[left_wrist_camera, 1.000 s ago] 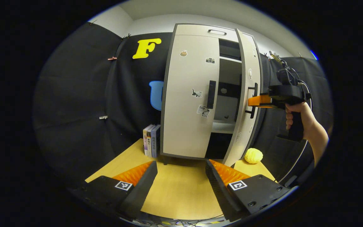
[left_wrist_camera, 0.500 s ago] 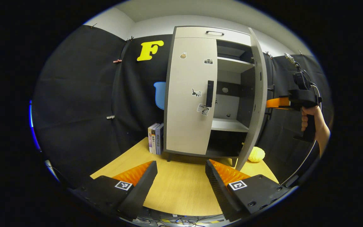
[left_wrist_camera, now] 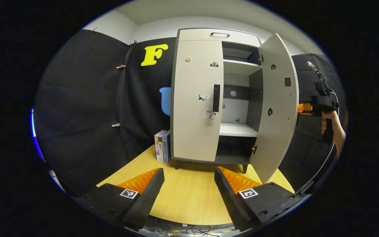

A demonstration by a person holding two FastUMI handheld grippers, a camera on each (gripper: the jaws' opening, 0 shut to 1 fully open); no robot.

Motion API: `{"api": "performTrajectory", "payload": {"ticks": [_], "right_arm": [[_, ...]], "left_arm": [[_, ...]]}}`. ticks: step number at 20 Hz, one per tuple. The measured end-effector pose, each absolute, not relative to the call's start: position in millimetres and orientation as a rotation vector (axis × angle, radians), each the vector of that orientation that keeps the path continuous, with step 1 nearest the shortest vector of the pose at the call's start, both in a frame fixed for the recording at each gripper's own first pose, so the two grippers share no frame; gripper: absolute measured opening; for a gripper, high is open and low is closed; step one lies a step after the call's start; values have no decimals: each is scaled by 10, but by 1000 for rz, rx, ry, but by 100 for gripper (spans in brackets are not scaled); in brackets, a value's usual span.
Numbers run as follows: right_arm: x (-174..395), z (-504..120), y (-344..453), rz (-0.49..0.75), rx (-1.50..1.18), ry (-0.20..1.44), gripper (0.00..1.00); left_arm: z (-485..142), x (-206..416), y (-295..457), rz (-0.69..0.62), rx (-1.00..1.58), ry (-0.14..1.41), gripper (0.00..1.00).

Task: Open the right door of the double-door shoe cabinet with the right hand, and open the left door with the left hand.

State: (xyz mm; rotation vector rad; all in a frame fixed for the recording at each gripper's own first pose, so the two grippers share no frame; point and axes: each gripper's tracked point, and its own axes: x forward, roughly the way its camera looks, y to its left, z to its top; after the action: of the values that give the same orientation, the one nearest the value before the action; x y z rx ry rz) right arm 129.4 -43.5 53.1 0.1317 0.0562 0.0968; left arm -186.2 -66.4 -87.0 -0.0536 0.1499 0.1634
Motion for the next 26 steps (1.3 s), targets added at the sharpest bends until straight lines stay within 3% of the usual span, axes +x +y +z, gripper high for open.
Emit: {"api": "performTrajectory", "payload": {"ticks": [7,14,15,16,17,19,22,24,26], "right_arm": [[1154,546,-539,53,79,32,6],[644,449,-556,-19,19,-10,8],[571,438,-521,-30,9,-24,0],[454,436,-491,-57,3,-39,14],[414,438,-485,-91,-1,-57,19],[299,414,-378,-143,5,-99,42],[207,248,-164,-173,24,-99,85],[205,104,15,-166,42,-61,94],[204,-22,263,-125,81,-24,94]], "left_arm": [[-785,-1512,-510,121,-58,148,95],[-498,-673,-269,27,-29,108,95],[-449,-524,-244,8,-24,101,95],[-414,-387,-223,-10,-18,95,95],[-370,-258,-212,-28,-9,86,95],[-274,2,-182,-55,9,65,95],[-157,325,-190,-91,0,48,95],[-48,510,-219,-107,-9,37,95],[82,680,-266,-110,-5,25,95]]}}
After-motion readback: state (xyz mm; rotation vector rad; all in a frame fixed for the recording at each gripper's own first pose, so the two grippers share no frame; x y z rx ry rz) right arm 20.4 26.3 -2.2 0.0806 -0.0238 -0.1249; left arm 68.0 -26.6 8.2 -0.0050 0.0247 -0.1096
